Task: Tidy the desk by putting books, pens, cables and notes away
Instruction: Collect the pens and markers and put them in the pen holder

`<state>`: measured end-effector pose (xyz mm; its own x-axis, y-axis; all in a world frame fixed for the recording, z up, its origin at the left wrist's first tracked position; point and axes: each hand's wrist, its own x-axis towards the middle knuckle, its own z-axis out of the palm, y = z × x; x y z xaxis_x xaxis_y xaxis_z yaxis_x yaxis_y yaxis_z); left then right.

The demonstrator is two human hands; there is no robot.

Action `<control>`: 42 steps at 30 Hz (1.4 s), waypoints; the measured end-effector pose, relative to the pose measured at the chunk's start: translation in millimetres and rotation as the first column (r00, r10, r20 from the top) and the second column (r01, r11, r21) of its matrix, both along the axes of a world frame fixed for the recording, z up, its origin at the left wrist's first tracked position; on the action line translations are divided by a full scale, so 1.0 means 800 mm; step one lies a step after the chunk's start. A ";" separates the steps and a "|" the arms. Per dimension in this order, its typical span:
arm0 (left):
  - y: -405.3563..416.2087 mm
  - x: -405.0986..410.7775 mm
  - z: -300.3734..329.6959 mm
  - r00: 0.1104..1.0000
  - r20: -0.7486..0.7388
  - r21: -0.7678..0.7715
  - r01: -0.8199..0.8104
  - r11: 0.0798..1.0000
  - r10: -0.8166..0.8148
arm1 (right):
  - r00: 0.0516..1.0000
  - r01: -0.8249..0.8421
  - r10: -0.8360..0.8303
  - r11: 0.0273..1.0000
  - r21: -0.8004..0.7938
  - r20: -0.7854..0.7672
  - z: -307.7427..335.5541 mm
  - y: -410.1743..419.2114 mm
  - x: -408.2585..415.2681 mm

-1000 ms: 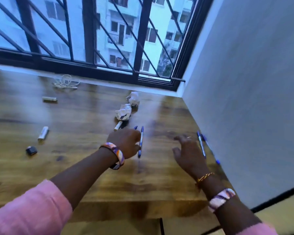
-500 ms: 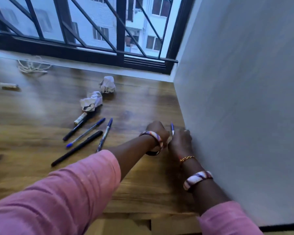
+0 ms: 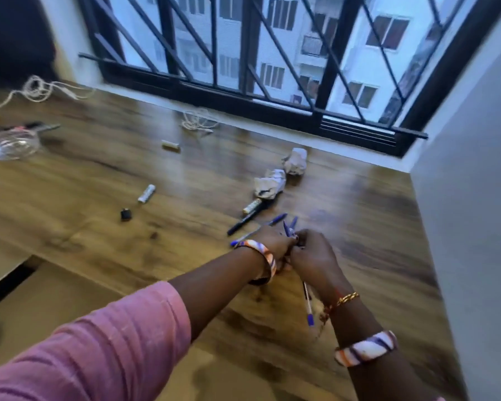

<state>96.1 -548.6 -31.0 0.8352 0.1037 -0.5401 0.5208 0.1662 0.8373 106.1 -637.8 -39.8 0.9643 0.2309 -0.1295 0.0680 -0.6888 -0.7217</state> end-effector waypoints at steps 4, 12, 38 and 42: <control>0.082 -0.026 0.030 0.971 0.123 -0.199 -0.180 0.963 0.207 | 0.983 -0.083 0.049 0.978 0.191 0.175 0.041 0.081 -0.011; 0.378 -0.159 0.040 0.868 0.259 -0.075 -0.419 0.905 0.423 | 0.856 -0.025 0.388 0.691 0.722 -0.342 0.055 0.322 -0.084; 1.031 -0.218 0.165 0.624 0.622 0.644 -0.751 0.144 0.472 | 0.866 -0.487 0.369 0.475 0.732 0.337 0.124 0.998 -0.031; 1.108 -0.196 0.154 0.657 0.556 0.702 -0.699 0.135 0.509 | 0.797 -0.596 0.443 0.471 0.650 0.410 0.125 1.102 -0.031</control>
